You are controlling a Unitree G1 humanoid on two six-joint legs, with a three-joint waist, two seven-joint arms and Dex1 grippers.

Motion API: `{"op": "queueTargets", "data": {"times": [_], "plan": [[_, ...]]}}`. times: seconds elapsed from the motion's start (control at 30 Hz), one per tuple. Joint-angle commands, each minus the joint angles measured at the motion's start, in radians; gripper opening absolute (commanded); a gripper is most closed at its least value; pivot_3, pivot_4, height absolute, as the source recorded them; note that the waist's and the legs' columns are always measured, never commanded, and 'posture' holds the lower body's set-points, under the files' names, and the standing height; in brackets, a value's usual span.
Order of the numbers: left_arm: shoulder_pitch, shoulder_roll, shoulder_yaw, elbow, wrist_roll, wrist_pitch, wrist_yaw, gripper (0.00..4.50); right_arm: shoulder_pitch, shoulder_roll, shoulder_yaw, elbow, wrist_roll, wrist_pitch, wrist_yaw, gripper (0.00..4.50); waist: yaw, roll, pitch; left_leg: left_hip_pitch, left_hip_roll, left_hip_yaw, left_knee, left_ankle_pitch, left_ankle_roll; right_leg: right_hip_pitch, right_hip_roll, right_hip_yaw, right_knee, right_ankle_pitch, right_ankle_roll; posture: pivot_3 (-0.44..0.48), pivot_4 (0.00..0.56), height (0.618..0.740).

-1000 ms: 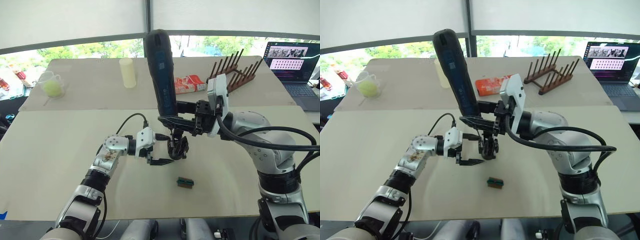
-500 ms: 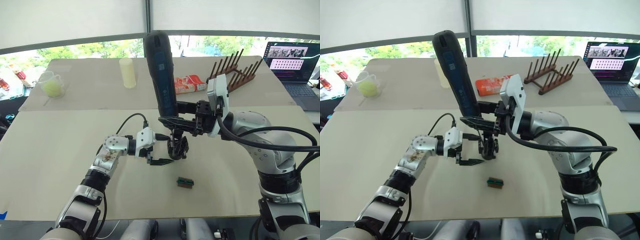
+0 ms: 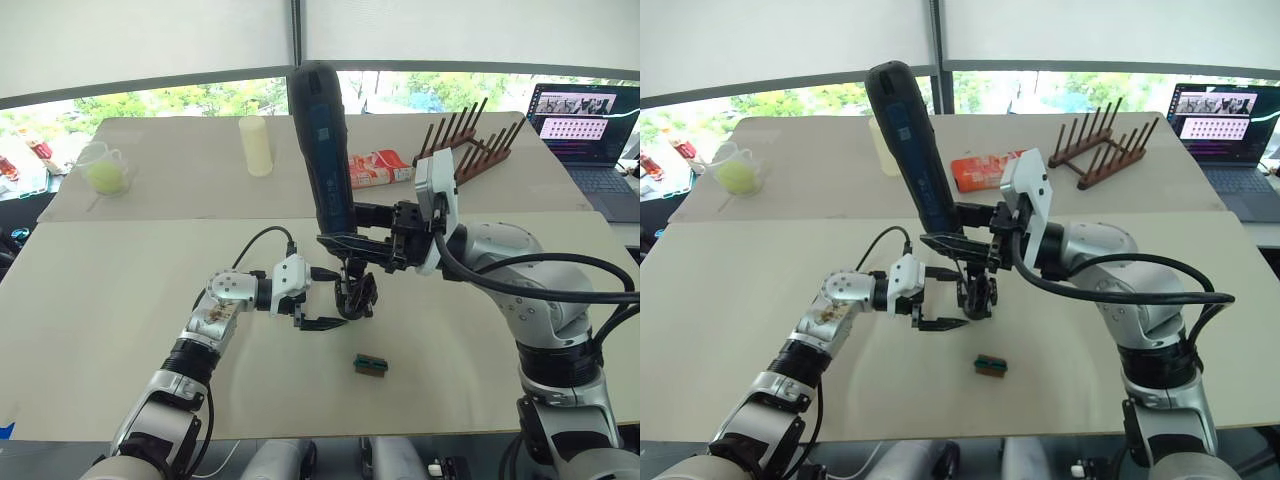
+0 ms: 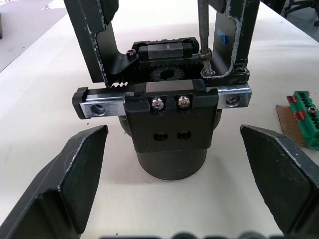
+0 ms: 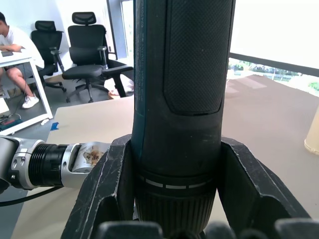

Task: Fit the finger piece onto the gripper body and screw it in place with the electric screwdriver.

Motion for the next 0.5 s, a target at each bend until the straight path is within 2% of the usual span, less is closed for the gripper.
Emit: {"op": "queueTargets", "data": {"times": [0.03,0.5], "plan": [[0.000,-0.003,0.000,-0.027,-0.005,-0.005,0.000,4.50,-0.001,-0.002,-0.048,-0.032,0.005,-0.051,0.007,1.92,0.000,0.000,0.000,0.000,0.000,0.000,0.000,0.000,0.000,0.000,0.000,0.000,0.000,0.000,0.000,0.000,0.150,0.740],[0.007,-0.014,-0.011,-0.011,0.002,0.004,0.005,4.50,0.059,0.000,-0.059,-0.069,0.002,-0.102,0.012,1.92,0.001,0.000,0.000,0.000,0.000,0.000,0.000,0.000,0.000,0.000,0.000,0.000,0.000,0.000,0.000,0.000,0.150,0.740]]}}
